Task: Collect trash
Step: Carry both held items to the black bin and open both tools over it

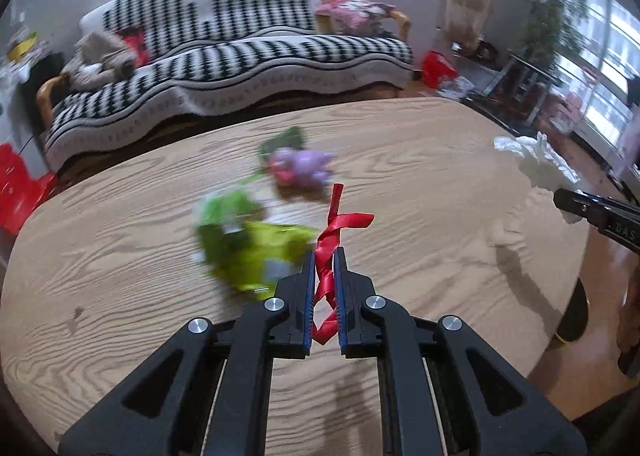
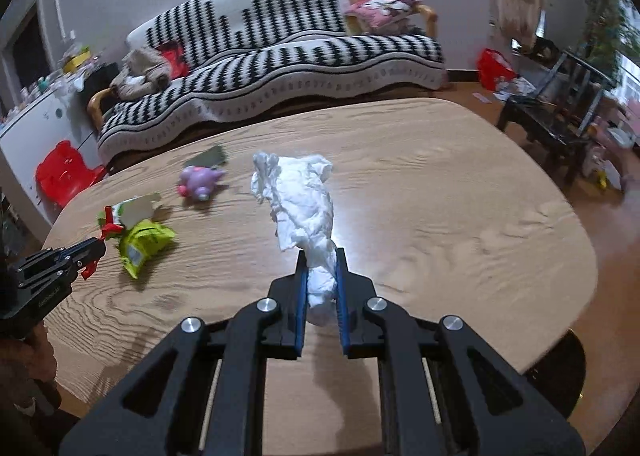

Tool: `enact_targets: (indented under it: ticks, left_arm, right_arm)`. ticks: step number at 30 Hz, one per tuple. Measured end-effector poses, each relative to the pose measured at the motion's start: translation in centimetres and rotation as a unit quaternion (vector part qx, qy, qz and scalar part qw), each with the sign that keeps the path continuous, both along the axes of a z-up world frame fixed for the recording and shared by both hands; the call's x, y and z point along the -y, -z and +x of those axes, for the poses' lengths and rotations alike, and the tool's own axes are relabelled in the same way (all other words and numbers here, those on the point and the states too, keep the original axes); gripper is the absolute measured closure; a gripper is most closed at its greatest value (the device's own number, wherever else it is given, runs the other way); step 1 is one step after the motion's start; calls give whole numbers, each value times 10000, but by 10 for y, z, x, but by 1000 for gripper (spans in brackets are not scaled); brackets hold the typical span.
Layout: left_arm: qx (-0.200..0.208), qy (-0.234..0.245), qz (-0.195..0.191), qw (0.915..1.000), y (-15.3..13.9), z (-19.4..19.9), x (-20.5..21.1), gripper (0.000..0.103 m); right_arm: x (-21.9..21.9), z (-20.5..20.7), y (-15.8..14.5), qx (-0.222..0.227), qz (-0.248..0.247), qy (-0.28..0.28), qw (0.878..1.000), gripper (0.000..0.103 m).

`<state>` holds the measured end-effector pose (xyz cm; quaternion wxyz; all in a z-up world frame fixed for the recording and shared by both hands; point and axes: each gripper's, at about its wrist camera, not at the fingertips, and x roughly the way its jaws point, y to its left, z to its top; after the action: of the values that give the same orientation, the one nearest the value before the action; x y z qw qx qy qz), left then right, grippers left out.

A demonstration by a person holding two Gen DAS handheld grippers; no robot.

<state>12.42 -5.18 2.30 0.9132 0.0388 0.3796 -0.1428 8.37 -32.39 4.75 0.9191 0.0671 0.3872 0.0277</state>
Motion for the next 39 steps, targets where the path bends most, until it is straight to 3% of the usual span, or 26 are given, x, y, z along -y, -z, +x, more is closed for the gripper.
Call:
enact_targets:
  ticks: [13,25,34,39]
  left_arm:
    - [-4,1282,-221,9915,-6,-24,153,95]
    - [-191,2703,-482,9614,15,-79,298,95]
    - [-711,3356,-558,9377,47,-106,381,95]
    - [-969,3481,-481,9312,66,-108,408,95]
  right_arm:
    - [138,-73,3,-89,118,1186,9928,90]
    - [253,-147,28,-547,456,2448,9670,90]
    - [314,-184,61,-1054,804,3106,9412,90]
    - [327,-191,76,-1234,979,3177,9350,90]
